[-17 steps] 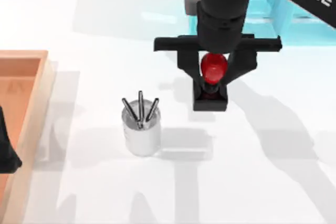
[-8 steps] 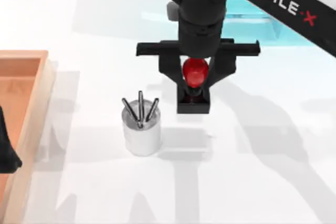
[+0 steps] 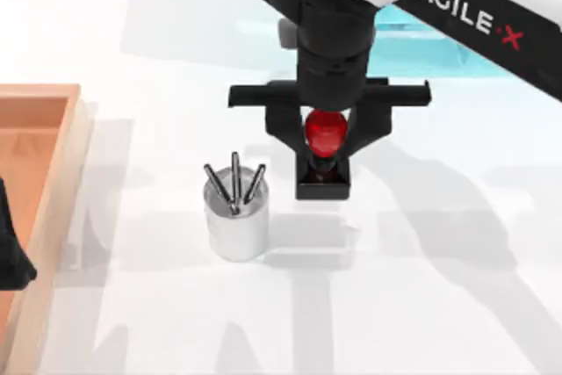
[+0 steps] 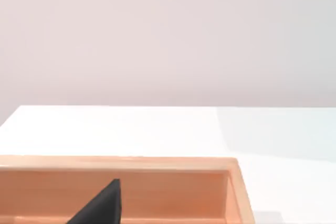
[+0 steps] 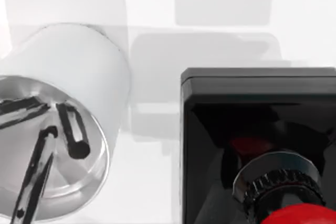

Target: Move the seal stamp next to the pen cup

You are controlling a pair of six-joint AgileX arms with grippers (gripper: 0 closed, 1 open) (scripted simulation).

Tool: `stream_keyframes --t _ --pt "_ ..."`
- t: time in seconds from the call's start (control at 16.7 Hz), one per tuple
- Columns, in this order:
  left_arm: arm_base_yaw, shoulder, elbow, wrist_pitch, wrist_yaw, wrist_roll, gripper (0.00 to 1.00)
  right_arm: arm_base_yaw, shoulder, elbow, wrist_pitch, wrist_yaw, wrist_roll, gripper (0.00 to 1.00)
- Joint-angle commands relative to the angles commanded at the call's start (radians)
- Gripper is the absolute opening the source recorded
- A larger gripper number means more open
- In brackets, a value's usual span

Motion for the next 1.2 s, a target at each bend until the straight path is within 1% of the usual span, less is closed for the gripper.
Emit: stream_keyframes --t 0.06,0.84,0.9,1.2 --pt "0.000 0.000 0.000 0.000 0.000 0.000 1.00 0.000 0.000 0.000 0.000 0.000 0.000 0.00" --pt "0.000 0.000 0.000 0.000 0.000 0.000 1.00 0.000 0.000 0.000 0.000 0.000 0.000 0.98" --pt "0.000 0.000 0.000 0.000 0.000 0.000 1.00 0.000 0.000 0.000 0.000 0.000 0.000 1.00" --pt "0.000 0.000 0.000 0.000 0.000 0.000 1.00 0.000 0.000 0.000 0.000 0.000 0.000 1.00"
